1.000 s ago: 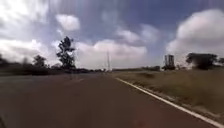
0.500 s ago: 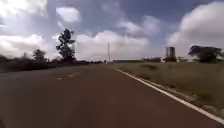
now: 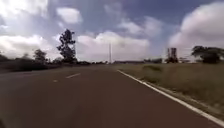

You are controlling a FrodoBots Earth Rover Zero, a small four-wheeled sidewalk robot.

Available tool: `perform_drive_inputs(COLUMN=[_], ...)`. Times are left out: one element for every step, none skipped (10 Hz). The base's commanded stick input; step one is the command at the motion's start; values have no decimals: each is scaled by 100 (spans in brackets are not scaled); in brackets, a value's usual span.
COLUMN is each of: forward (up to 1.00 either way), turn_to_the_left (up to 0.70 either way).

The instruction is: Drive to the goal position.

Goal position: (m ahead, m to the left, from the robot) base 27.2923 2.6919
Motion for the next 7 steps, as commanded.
perform_drive_inputs(forward=[100, 100, 100, 100, 100, 100, 100], turn_to_the_left=[0, 0, 0, 0, 0, 0, 0])
